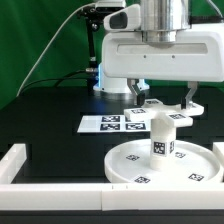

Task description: Assemble round table

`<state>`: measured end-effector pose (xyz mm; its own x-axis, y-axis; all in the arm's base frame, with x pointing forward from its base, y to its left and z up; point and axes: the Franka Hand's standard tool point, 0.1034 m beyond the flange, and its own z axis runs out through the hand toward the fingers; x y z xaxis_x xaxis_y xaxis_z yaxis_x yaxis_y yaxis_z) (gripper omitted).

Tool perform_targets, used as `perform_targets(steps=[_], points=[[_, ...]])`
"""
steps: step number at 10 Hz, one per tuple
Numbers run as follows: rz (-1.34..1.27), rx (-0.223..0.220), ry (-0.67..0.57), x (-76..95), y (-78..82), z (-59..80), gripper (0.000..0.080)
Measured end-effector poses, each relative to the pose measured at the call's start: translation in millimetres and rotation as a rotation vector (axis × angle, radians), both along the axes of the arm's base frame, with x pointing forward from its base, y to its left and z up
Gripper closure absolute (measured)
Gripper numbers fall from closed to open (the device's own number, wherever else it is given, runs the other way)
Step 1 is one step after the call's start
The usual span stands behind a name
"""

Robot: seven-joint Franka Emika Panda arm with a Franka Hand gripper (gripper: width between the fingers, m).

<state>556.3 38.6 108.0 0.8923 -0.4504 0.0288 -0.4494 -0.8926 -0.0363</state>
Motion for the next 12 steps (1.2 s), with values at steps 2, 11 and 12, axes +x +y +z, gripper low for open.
perform_targets(steps=[2, 11, 12], points=[[-0.012, -0.010, 0.004, -0.8, 1.7, -7.1, 0.0151], [-0.345, -0.007, -0.016, 4.1, 2.9, -10.4, 0.0359], [-0.418, -0.005, -0.022, 6.6, 3.4, -10.3, 0.0359]])
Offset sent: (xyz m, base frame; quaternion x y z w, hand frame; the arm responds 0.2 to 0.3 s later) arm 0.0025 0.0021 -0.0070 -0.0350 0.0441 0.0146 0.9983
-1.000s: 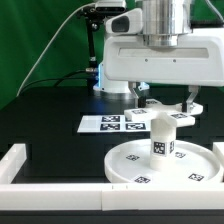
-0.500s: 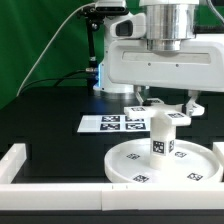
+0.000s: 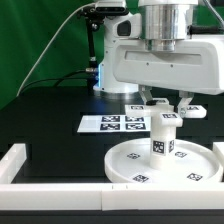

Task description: Assemble round table

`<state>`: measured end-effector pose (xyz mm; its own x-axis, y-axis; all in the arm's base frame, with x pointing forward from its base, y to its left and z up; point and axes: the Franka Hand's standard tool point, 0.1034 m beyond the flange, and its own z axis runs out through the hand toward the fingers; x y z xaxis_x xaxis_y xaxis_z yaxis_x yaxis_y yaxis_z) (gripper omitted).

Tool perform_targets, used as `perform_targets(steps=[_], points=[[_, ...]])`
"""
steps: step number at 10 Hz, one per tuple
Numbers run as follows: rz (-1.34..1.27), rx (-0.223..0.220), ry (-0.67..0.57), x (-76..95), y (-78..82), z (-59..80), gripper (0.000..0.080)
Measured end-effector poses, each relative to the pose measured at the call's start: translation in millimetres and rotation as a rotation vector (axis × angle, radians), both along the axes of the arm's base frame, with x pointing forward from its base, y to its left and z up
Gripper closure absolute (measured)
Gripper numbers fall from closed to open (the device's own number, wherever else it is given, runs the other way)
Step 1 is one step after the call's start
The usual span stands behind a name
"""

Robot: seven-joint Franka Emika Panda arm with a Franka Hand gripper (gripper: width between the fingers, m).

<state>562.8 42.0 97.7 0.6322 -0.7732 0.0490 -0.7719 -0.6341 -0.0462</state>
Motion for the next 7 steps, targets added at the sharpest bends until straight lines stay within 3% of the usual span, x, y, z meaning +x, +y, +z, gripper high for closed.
perform_targets(steps=[7], points=[[-0.872, 0.068, 0.003, 0.9, -1.5, -0.4, 0.0357]])
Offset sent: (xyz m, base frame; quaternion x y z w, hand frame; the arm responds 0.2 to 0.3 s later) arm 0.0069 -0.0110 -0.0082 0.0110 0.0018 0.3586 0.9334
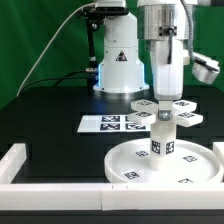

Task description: Assemble round table

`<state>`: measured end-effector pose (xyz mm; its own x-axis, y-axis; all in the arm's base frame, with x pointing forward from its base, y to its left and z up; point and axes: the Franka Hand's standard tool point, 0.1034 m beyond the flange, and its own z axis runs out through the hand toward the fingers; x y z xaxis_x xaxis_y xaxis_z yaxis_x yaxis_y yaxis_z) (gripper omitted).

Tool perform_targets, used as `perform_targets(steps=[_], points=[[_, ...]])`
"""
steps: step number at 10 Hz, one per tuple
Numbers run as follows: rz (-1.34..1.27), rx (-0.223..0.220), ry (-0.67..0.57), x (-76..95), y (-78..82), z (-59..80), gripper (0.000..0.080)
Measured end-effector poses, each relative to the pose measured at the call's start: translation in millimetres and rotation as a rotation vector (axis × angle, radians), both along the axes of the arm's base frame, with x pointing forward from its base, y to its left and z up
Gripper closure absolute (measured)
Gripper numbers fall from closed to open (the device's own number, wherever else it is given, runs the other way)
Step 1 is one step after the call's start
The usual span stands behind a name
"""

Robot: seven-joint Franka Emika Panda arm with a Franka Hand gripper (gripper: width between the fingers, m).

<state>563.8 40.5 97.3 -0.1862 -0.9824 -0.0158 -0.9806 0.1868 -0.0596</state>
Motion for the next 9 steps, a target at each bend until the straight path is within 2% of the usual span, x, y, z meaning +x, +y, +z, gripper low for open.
perform_targets(steps=[2, 4, 5, 6, 7, 9], points=[[-0.162, 0.007, -0.003, -0.3, -0.1, 0.1, 0.0357], [-0.193, 0.008, -0.004, -0.4, -0.4, 0.2, 0.0357], [-0.187, 0.007, -0.004, -0.5, -0.2, -0.1, 0.0308], [-0.185, 0.007, -0.003, -0.7, -0.1, -0.5, 0.0308], [-0.183, 0.012, -0.007, -0.4, 2.5, 1.9, 0.0185], [-0.167, 0.044, -0.028, -2.1, 13.0, 21.1, 0.0158]])
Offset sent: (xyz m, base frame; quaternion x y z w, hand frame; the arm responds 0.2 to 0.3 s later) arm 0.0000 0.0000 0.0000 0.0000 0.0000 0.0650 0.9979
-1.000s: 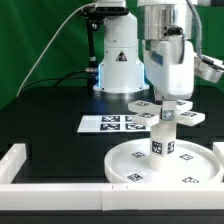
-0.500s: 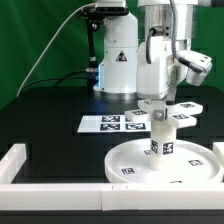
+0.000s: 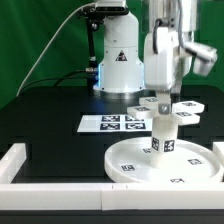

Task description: Assemble round table

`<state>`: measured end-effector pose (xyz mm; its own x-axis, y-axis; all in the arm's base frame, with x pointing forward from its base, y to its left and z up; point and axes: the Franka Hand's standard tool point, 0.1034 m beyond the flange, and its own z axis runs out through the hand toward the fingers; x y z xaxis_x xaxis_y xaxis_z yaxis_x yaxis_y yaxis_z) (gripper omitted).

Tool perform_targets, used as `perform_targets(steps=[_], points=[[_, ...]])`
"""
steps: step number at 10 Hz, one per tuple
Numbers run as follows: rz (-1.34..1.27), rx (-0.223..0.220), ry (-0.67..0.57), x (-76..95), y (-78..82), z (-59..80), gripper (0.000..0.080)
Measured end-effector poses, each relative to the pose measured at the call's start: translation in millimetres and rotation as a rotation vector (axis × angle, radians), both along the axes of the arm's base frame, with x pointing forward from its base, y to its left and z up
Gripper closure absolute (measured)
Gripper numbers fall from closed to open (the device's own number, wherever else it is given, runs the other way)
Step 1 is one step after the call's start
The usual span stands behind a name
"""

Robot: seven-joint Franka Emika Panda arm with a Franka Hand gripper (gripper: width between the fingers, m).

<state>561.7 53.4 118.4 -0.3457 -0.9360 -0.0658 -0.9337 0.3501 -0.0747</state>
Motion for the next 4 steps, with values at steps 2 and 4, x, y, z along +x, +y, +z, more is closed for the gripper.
perform_targets(steps=[2, 4], points=[[0.007, 0.002, -0.005, 0.9, 0.8, 2.1, 0.0151], [0.010, 0.000, -0.003, 0.6, 0.8, 0.7, 0.0151]])
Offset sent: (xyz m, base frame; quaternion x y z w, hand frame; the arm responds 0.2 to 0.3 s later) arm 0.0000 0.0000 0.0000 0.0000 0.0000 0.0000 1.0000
